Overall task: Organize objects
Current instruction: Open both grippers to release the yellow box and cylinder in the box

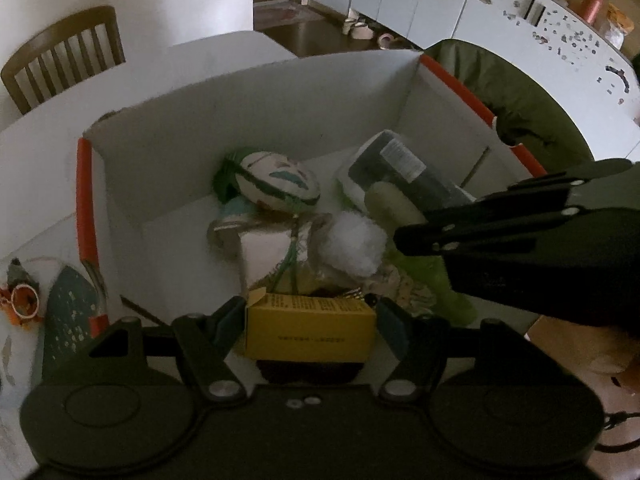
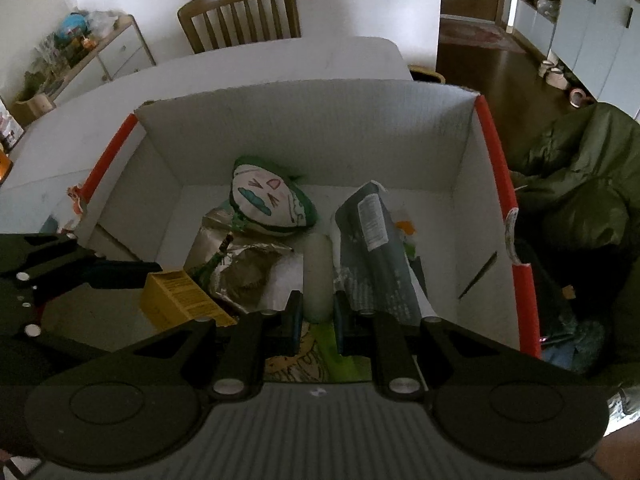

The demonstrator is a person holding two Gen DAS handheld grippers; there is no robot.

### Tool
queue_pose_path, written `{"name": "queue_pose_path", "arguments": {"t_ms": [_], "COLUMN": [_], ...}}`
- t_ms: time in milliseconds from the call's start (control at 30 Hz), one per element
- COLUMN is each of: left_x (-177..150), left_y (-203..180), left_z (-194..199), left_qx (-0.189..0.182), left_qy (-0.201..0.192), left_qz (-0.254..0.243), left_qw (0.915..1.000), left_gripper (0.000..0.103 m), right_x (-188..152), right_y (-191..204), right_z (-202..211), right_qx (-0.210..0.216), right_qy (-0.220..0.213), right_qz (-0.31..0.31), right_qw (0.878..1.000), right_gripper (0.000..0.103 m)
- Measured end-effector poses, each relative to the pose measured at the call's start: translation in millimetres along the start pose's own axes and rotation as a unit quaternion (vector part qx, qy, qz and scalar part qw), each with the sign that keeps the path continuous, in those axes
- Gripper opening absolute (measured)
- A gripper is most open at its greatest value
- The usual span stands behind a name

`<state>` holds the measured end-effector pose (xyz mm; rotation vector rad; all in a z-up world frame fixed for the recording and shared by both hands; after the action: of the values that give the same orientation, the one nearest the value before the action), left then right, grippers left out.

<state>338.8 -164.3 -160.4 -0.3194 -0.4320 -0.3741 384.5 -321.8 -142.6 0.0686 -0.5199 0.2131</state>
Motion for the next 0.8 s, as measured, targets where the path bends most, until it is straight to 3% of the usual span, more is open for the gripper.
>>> {"name": "queue_pose_path", "arguments": {"t_ms": [200,800], "left_x": [-1.2,-1.5], "left_y": [-1.6,-15.1], "left_z": [-0.6,43.1], "left_qx": [0.008,0.007], "left_qy": [0.001,-0.057], "left_qz": [-0.002,-0.016], "left_qw": [1.0,0.9982], "left_gripper": [0.071,0.075], "right_x": [1.2,-3.5], "right_y": [-1.1,-5.8], "right_z": [8.1,56.3], "right_qx": [0.012,0.041], "right_qy": [-0.008,-0.049], "right_qz": [-0.001,-0.031], "right_qw": [1.0,0.997], "right_gripper": [0.016,0.016]}}
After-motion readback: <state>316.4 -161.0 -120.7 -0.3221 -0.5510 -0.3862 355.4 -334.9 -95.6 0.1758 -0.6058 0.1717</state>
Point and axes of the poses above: each gripper's, at about its wrist camera, not at the fingertips, and z roughly against the way its jaws point, y to its left, x to its top, the point moved 2 cm from there along -z, roughly the way its jaws point, and after that the axes turned 9 degrees about -x, right-handed, at the moved point
